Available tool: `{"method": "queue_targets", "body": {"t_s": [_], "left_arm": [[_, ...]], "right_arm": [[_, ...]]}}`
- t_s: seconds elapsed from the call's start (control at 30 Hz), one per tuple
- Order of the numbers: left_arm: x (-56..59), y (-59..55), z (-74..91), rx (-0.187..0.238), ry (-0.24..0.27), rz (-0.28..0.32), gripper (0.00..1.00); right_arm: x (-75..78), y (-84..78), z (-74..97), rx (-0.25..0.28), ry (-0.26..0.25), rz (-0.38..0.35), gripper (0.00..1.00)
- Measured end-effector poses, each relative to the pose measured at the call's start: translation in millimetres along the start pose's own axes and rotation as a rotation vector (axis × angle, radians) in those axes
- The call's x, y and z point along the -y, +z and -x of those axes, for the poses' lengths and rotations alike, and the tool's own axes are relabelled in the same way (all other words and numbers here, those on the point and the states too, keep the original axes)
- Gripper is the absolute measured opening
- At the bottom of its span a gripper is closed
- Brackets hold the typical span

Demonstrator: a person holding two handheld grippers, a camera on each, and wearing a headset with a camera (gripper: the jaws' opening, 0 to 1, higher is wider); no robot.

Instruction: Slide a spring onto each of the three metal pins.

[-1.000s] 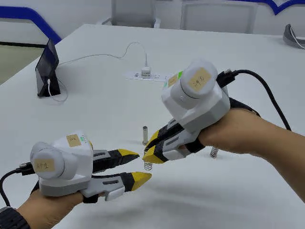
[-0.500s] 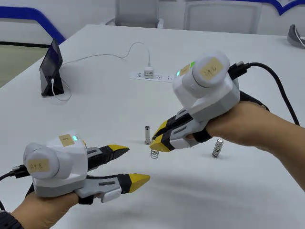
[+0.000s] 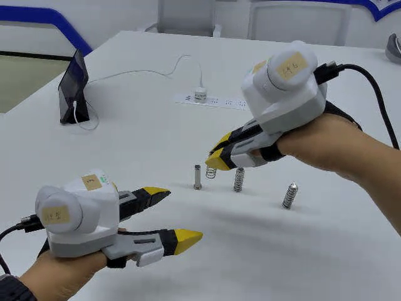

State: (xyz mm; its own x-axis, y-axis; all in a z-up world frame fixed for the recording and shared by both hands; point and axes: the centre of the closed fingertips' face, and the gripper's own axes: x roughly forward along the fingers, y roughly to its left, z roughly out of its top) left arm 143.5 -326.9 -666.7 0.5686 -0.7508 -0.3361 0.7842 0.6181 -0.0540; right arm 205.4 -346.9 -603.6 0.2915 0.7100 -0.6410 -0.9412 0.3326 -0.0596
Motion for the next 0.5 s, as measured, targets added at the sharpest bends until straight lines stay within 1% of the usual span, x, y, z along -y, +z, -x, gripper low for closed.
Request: {"method": "queue_targets", "body": {"t_s": [0.17,0.27,0.37,0.47,0.5], "left_arm": [[0.9,-0.5,-0.5,0.0,-0.002,0.001,0.62],[3.2,-2.5,-1.6,-0.008,-0.009,-0.001,0.62],[4.3,-2.7,-1.7,-0.009,-0.011,-0.003,0.62],[3.8,-3.0,-1.4,-0.008,-0.009,0.003,0.62],[3.8,-3.2,-1.5,-0.008,-0.009,0.004,0.62]], "right_arm": [[15.4,6.1,-10.4,0.02,-0.024,-0.023,0.12],[21.2,7.0,-18.9,0.024,-0.033,-0.036,0.12],[24.4,6.1,-27.3,0.017,-0.043,-0.036,0.12],[26.3,6.1,-34.2,0.015,-0.042,-0.04,0.12],[27.0,4.2,-37.5,0.007,-0.04,-0.047,0.12]]}}
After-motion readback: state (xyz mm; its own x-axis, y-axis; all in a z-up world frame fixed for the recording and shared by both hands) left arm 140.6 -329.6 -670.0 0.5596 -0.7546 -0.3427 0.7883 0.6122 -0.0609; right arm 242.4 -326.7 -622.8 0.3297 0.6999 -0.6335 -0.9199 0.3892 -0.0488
